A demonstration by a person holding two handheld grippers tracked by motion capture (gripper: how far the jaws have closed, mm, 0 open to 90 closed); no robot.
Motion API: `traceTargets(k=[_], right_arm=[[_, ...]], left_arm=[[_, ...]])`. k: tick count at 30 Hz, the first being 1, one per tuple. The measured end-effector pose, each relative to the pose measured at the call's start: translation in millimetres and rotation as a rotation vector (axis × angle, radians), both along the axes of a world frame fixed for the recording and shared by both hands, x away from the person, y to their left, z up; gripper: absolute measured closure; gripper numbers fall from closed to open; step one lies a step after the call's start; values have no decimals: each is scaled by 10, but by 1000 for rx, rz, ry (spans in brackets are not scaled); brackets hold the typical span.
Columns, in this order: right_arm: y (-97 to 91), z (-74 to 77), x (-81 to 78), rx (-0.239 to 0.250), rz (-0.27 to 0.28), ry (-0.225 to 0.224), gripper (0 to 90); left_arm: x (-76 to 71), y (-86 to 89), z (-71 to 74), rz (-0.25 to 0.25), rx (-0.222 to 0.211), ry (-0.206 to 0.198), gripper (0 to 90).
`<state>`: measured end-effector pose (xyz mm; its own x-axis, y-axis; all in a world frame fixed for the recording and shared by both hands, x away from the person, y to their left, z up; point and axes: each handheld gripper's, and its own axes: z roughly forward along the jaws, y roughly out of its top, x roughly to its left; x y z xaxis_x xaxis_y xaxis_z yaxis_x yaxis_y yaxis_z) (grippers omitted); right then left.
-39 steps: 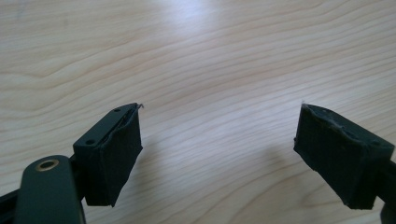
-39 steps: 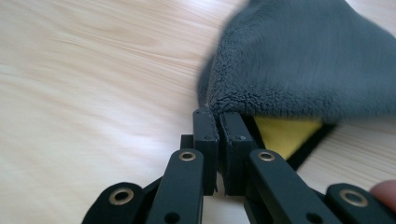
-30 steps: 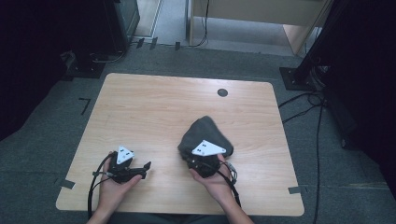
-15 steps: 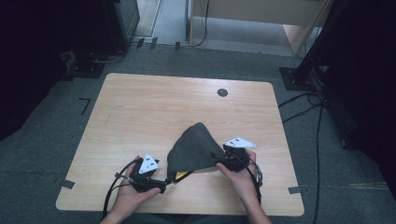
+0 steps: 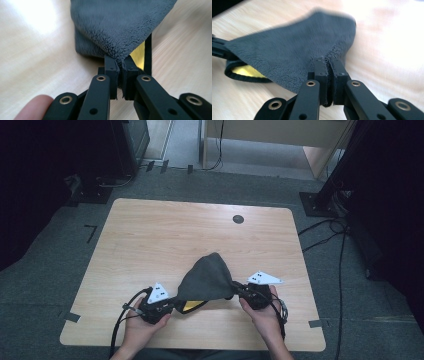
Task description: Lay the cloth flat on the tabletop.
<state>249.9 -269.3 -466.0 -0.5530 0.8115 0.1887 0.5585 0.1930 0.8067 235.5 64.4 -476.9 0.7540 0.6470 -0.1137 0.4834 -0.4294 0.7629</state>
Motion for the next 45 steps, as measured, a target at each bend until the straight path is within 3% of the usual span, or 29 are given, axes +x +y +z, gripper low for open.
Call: traceTargets(k=[1,2,3,4,6,7,9,11,12,13,14,16,17,18,19,22,24,25,26,28,31,32,33,34,37,38,40,41,45], right_arm=[[29,148,-74,1,5,-62,862],[29,148,-74,1,5,-62,862],[60,312,-163,4,21,-133,862],[72,378,-205,5,27,-161,861],[103,587,-337,13,48,-269,858],[115,684,-396,27,59,-315,857],[135,875,-483,59,70,-399,857],[141,969,-497,77,75,-431,857],[162,1136,-434,94,75,-461,857],[183,1191,-351,83,51,-462,856],[183,1191,-351,83,51,-462,856],[197,1172,128,40,-95,-446,740],[179,1126,278,23,-149,-429,669],[128,1033,491,26,-218,-367,636],[79,963,599,49,-250,-321,619],[32,855,660,68,-269,-296,590],[49,679,615,41,-230,-266,560],[49,679,615,41,-230,-266,560],[79,521,603,6,-205,-227,559],[100,439,598,-3,-195,-200,557],[192,192,633,-50,-167,-104,506],[252,52,673,-97,-178,-50,485],[264,-4,695,-104,-189,-32,479],[270,-57,721,-107,-200,-14,481],[274,-142,772,-128,-217,26,542],[249,-193,807,-124,-223,46,658],[208,-200,814,-106,-218,31,796],[189,-192,809,-97,-216,21,834],[102,-146,758,-77,-212,2,852]], left_arm=[[-39,64,116,-19,-25,-35,866],[-39,64,116,-19,-25,-35,867],[-95,123,252,-38,-45,-75,867],[-95,123,252,-38,-45,-75,868],[-213,236,542,-108,-105,-152,867],[-213,236,542,-108,-105,-152,867],[-255,316,808,-184,-184,-207,867],[-241,324,890,-189,-195,-223,867],[-198,325,964,-178,-197,-236,867],[-10,301,1060,-90,-171,-261,867],[-10,301,1060,-90,-171,-261,862],[304,281,1062,99,-141,-269,783],[629,326,979,296,-145,-240,710],[629,326,979,296,-145,-240,653],[746,368,920,340,-162,-211,637],[847,474,737,337,-192,-167,590],[811,501,594,330,-169,-156,567],[791,504,520,325,-153,-148,567],[772,503,450,318,-146,-129,560],[715,471,324,289,-145,-79,547],[591,316,178,247,-76,-40,507],[561,265,134,250,-46,-26,470],[546,181,33,260,6,28,442],[546,181,33,260,6,28,422],[558,127,-137,302,55,95,401],[560,122,-178,304,55,106,471],[549,102,-216,275,45,113,615],[535,73,-220,231,62,104,660],[552,100,-215,208,49,104,877]])
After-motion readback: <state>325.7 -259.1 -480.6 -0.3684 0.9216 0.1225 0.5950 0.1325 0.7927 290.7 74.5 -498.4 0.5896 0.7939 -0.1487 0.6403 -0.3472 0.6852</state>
